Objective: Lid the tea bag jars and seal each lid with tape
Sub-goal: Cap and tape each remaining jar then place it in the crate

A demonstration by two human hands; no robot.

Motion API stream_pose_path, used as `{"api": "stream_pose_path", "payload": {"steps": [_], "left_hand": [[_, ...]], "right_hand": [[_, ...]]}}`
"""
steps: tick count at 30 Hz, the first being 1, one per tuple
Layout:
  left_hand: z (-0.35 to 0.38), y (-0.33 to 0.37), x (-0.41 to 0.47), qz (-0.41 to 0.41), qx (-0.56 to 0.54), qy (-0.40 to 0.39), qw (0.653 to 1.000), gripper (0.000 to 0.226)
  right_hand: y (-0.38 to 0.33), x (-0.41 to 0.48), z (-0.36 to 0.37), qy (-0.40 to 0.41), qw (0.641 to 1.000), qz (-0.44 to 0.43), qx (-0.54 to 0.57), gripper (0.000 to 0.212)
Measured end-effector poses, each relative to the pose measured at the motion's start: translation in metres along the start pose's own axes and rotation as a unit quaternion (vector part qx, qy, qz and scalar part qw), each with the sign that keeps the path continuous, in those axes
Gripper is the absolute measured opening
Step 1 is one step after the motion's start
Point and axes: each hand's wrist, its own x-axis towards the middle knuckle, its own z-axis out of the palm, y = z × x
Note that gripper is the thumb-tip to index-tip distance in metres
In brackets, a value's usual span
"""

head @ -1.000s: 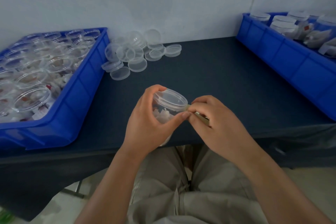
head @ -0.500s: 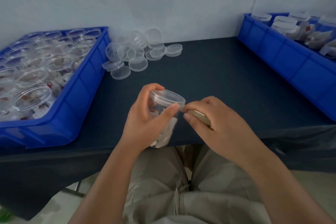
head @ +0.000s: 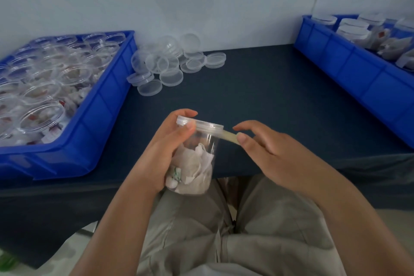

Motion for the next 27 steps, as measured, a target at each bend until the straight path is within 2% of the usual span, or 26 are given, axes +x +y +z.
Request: {"api": "stream_pose_path", "payload": {"steps": [5, 12, 15, 19, 22, 25, 27], "left_hand": [[0.000, -0.005, 0.002, -0.046, -0.114, -0.053, 0.991, 0.063], [0.005, -0.006, 0.000, -0.105, -0.182, -0.074, 0.975, 0.083], [0.006, -0.008, 0.001, -0.098, -0.178, -0.104, 0.974, 0.087], [0.003, -0.010, 0.003, -0.070, -0.120, -0.094, 0.986, 0.078], [0.002, -0.011, 0.005, -0.017, -0.005, -0.019, 1.000, 0.065], [0.006, -0.011, 0.005, 0.032, 0.095, 0.027, 0.995, 0.045], [0.013, -0.011, 0.005, 0.049, 0.136, 0.037, 0.989, 0.042]], "right_hand": [[0.005, 0.004, -0.002, 0.006, 1.000, 0.006, -0.004, 0.043], [0.005, 0.004, -0.001, 0.027, 0.999, -0.019, -0.030, 0.048], [0.002, 0.003, 0.002, 0.029, 0.999, -0.025, -0.038, 0.045], [0.000, 0.002, 0.005, 0.043, 0.998, -0.021, -0.038, 0.053], [0.000, 0.002, 0.008, 0.055, 0.997, -0.011, -0.060, 0.060], [0.000, 0.004, 0.010, 0.077, 0.993, 0.002, -0.095, 0.064], [-0.001, 0.005, 0.013, 0.091, 0.991, 0.003, -0.099, 0.063]]}}
